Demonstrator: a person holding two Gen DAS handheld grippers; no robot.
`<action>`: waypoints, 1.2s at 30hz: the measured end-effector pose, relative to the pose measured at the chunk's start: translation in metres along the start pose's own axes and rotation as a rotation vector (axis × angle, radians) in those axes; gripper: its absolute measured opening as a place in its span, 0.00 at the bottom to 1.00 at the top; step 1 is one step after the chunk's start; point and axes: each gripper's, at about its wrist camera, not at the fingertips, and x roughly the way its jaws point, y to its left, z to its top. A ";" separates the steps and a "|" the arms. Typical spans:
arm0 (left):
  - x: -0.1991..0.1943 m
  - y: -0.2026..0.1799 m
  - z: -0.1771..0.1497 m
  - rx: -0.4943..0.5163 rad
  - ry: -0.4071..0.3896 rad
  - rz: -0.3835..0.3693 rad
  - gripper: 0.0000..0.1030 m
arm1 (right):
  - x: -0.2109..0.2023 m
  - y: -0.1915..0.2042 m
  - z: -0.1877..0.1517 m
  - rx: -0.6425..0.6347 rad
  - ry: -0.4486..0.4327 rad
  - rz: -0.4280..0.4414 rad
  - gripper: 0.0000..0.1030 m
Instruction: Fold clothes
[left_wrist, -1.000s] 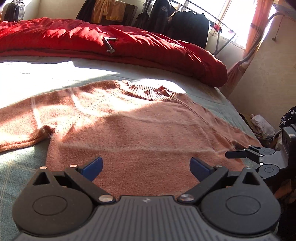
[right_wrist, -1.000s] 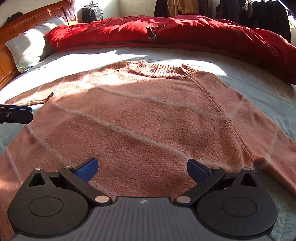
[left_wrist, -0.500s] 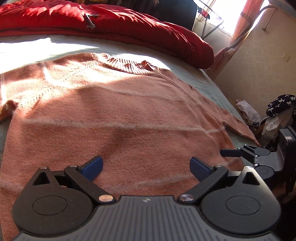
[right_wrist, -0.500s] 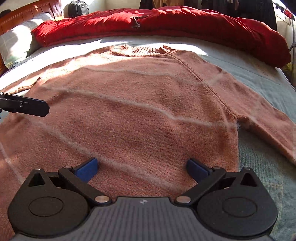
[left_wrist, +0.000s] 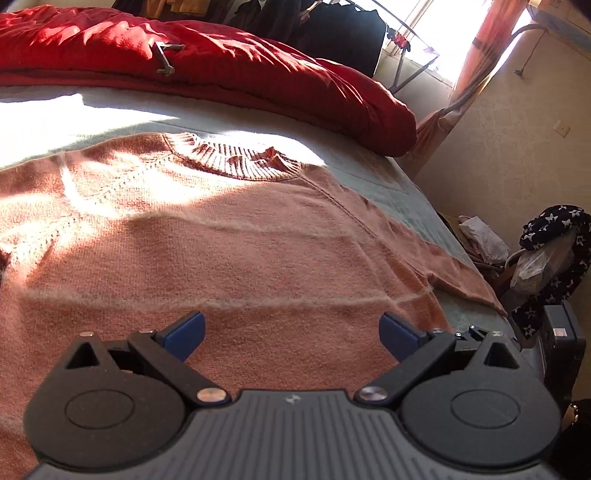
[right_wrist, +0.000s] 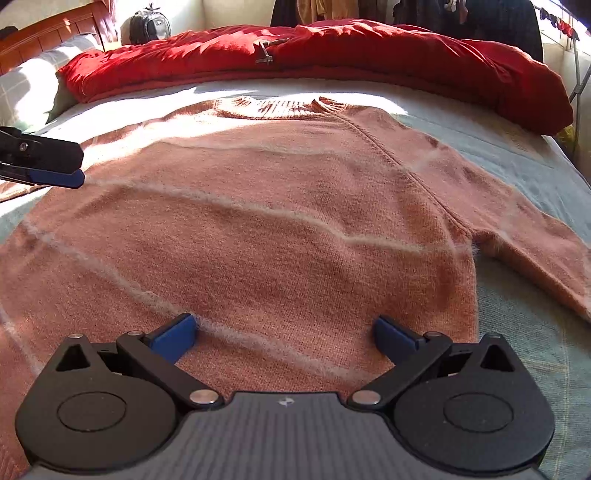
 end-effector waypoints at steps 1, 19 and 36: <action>0.010 0.003 -0.004 -0.019 0.027 0.016 0.97 | 0.000 0.000 0.000 -0.001 -0.003 -0.001 1.00; -0.092 0.023 -0.088 -0.036 0.099 0.208 0.97 | -0.002 -0.002 -0.005 -0.022 -0.044 0.005 1.00; -0.074 -0.026 -0.126 0.279 0.129 0.327 0.98 | -0.054 0.033 -0.056 -0.342 -0.022 0.144 1.00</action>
